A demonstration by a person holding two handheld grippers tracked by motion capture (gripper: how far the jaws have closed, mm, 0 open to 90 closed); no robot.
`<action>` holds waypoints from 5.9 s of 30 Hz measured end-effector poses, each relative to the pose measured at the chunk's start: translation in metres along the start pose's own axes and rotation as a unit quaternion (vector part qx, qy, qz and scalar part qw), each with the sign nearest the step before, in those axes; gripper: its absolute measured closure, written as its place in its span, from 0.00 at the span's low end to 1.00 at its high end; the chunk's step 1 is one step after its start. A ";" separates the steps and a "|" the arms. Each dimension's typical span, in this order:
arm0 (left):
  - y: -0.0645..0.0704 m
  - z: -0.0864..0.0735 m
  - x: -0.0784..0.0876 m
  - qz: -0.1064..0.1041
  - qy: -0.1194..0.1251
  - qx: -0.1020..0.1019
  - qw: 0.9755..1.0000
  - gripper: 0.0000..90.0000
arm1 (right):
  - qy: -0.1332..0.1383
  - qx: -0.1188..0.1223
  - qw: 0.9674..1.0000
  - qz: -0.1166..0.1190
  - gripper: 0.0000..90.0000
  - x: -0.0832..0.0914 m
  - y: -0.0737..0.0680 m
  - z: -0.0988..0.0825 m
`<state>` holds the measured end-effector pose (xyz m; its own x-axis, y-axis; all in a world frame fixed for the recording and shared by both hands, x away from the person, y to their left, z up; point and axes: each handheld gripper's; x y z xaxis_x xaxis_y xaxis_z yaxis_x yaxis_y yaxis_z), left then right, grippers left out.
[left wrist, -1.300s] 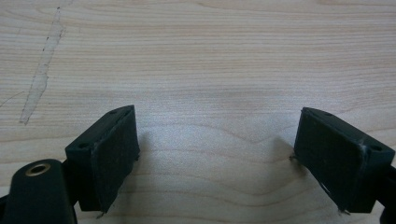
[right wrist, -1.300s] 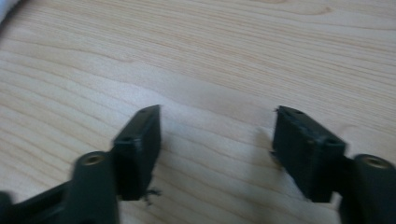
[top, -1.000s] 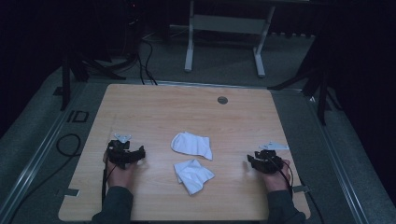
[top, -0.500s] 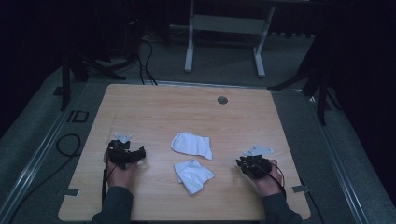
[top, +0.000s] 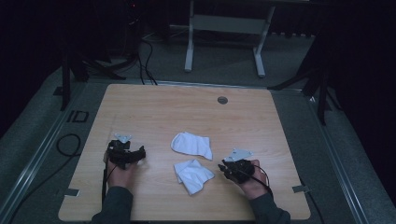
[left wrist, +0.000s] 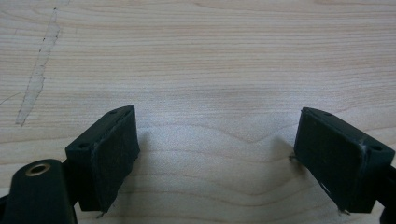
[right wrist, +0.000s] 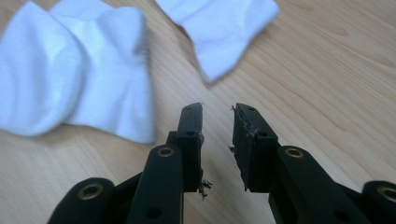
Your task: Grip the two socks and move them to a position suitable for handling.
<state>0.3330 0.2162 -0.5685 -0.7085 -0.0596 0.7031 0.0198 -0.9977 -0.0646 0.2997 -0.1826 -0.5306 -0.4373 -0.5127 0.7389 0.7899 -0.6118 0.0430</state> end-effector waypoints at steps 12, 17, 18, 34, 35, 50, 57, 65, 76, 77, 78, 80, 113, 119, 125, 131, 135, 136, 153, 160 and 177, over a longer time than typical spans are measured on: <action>0.000 0.000 0.000 0.000 0.000 0.000 1.000 0.15 | 0.002 0.026 0.998 0.048 0.78 -0.013 -0.026 0.016; 0.000 0.000 0.000 0.000 0.000 0.000 1.000 0.15 | 0.006 0.033 0.997 0.068 0.78 -0.018 -0.036 0.023; 0.000 0.000 0.000 0.000 0.000 0.000 1.000 0.15 | 0.006 0.035 0.996 0.079 0.77 -0.020 -0.041 0.027; 0.000 0.000 0.000 0.000 0.000 0.000 1.000 0.15 | -0.017 0.011 0.990 0.139 0.95 -0.044 -0.053 0.039; 0.000 0.000 0.000 0.000 0.000 0.000 1.000 0.15 | -0.013 0.009 0.990 0.138 0.97 -0.043 -0.053 0.040; 0.000 0.000 0.000 0.000 0.000 0.000 1.000 0.15 | 0.037 0.025 0.994 0.099 0.98 0.000 -0.048 0.058; 0.000 0.000 0.000 0.000 0.000 0.000 1.000 0.15 | 0.061 0.015 0.996 0.064 0.98 0.027 -0.030 0.061; 0.000 0.000 0.000 0.000 0.002 0.001 1.000 0.15 | 0.072 -0.006 0.997 0.032 0.98 0.048 -0.005 0.055; 0.000 0.000 0.000 0.000 0.001 0.000 1.000 0.15 | 0.059 -0.037 0.998 0.007 0.98 0.064 0.018 0.028; 0.000 0.000 0.000 0.000 0.001 0.000 1.000 0.15 | 0.057 -0.040 0.998 0.004 0.98 0.064 0.021 0.026; 0.000 0.000 0.000 0.000 0.001 0.000 1.000 0.15 | 0.055 -0.042 0.998 0.003 0.98 0.062 0.024 0.025; 0.000 0.000 0.000 0.000 0.002 0.001 1.000 0.15 | 0.049 -0.051 0.997 -0.001 0.98 0.059 0.032 0.021; 0.000 0.000 0.000 0.000 0.001 0.000 1.000 0.15 | -0.027 -0.081 0.995 -0.055 0.85 0.031 0.060 -0.020; 0.000 0.000 0.000 0.000 0.001 0.000 1.000 0.15 | -0.039 -0.066 0.996 -0.036 0.91 0.023 0.052 -0.021; 0.000 0.000 0.000 0.000 0.001 0.000 1.000 0.15 | -0.066 -0.057 0.996 -0.021 0.94 0.006 0.042 -0.030; 0.000 0.000 0.000 0.000 0.001 0.000 1.000 0.15 | -0.061 -0.057 0.996 -0.002 0.91 0.010 0.030 -0.034; 0.001 0.000 0.000 -0.002 0.000 -0.001 1.000 0.15 | -0.057 -0.054 0.997 0.019 0.88 0.011 0.018 -0.035; 0.001 0.000 0.000 -0.002 0.000 -0.001 1.000 0.15 | -0.057 -0.054 0.997 0.019 0.88 0.011 0.018 -0.035; 0.001 0.000 0.000 -0.002 0.001 -0.001 1.000 0.15 | -0.034 0.000 0.998 0.047 0.77 -0.011 0.008 0.020; 0.002 0.000 0.000 -0.004 0.002 -0.002 1.000 0.15 | -0.036 0.017 0.998 0.047 0.77 -0.040 0.004 0.052; 0.002 0.000 0.000 -0.006 0.002 -0.003 1.000 0.15 | -0.066 0.015 0.997 0.036 0.96 -0.079 0.010 0.070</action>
<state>0.3335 0.2143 -0.5688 -0.7116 -0.0467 0.7011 0.0061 -0.9982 -0.0603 0.3720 -0.1059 -0.5421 -0.3203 -0.4697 0.8227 0.8306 -0.5569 0.0054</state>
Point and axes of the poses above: each handheld gripper's, and its own axes: x roughly backward along the jaws, z roughly out of its top, y roughly to its right, and after that the axes turned 5 degrees about z, right-handed
